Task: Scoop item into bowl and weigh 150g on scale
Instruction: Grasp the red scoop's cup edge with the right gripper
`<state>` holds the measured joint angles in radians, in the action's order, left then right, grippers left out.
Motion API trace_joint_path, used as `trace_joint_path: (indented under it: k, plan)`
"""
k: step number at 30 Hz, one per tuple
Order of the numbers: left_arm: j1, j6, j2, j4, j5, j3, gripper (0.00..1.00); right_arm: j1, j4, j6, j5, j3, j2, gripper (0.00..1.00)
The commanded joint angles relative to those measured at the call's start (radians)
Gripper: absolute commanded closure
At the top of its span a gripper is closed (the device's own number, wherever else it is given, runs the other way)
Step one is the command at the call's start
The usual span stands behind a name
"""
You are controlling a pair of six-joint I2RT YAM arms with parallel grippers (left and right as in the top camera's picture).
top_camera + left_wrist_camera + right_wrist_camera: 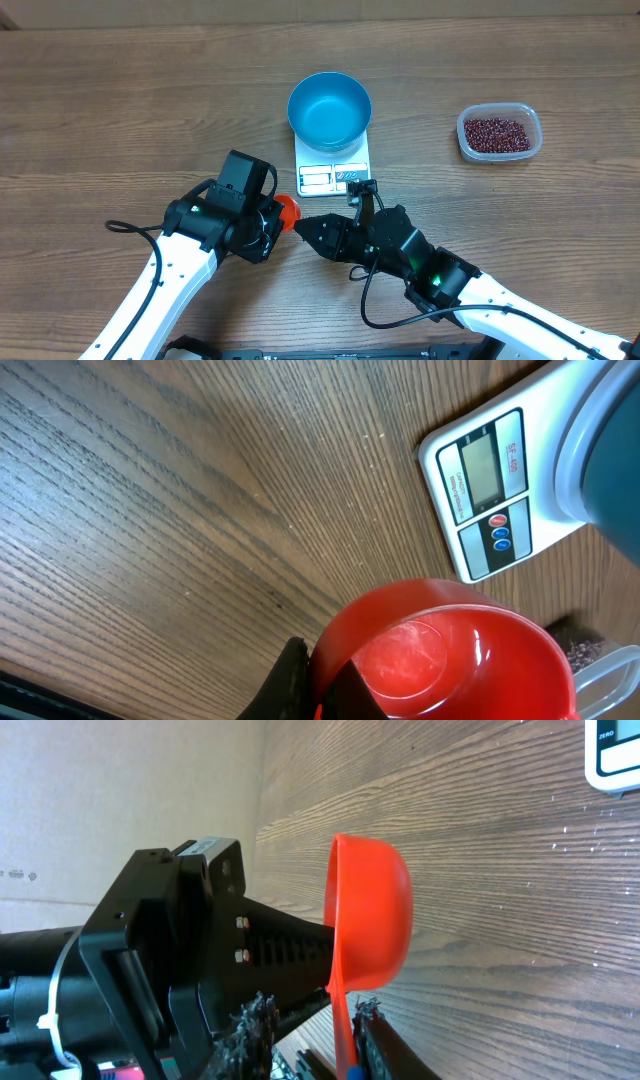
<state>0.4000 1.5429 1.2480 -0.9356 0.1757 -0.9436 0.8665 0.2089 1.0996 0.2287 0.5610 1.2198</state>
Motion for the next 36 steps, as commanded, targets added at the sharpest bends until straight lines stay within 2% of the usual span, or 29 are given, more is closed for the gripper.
trace_joint_path:
  k: [1, 17, 36]
  plan:
    - [0.013, 0.01, 0.009, -0.003, 0.005, -0.02, 0.96, 0.006, 0.014, 0.0, 0.0, 0.026, 0.0, 0.76]
    - [0.013, 0.01, 0.009, -0.003, 0.005, -0.02, 0.95, 0.006, 0.014, 0.0, 0.0, 0.026, 0.0, 0.9]
    - [0.013, 0.006, 0.009, -0.027, 0.005, -0.02, 0.95, 0.006, 0.014, 0.0, 0.0, 0.026, 0.0, 0.95]
